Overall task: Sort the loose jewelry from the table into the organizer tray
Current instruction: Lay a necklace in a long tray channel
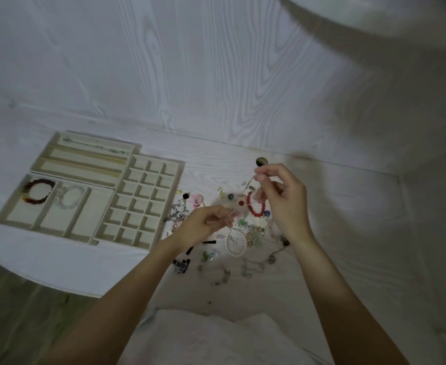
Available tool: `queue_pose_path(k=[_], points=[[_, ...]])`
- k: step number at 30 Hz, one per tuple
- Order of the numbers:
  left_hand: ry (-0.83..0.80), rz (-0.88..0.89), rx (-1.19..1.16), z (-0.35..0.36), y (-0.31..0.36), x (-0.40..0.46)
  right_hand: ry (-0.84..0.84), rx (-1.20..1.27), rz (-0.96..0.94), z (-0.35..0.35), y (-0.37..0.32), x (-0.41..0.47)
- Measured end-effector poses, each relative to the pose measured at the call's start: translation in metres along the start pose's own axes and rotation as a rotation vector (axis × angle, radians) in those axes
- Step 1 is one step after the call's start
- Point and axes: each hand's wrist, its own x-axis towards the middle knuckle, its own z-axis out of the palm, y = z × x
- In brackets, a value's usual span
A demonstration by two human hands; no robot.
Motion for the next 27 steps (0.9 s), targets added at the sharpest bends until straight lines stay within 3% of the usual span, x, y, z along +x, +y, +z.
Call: queue_pose_path(k=[6, 11, 16, 20, 24, 27], points=[[0.099, -0.058, -0.042, -0.017, -0.018, -0.006, 0.17, -0.089, 0.141, -0.022, 0.031, 0.008], [0.107, -0.071, -0.063, -0.027, -0.017, -0.011, 0.067, -0.176, 0.179, -0.028, 0.05, 0.002], [0.247, -0.027, -0.09, -0.051, -0.006, -0.021, -0.018, -0.379, 0.011, -0.029, 0.055, 0.0], [0.342, -0.029, 0.01, -0.097, -0.013, -0.047, -0.212, -0.463, -0.042, -0.018, 0.056, 0.002], [0.384, -0.037, 0.157, -0.149, -0.02, -0.086, -0.476, -0.663, -0.355, 0.022, 0.052, 0.011], [0.401, -0.002, 0.293, -0.185, -0.021, -0.111, -0.581, -0.766, -0.516, 0.064, 0.049, 0.019]])
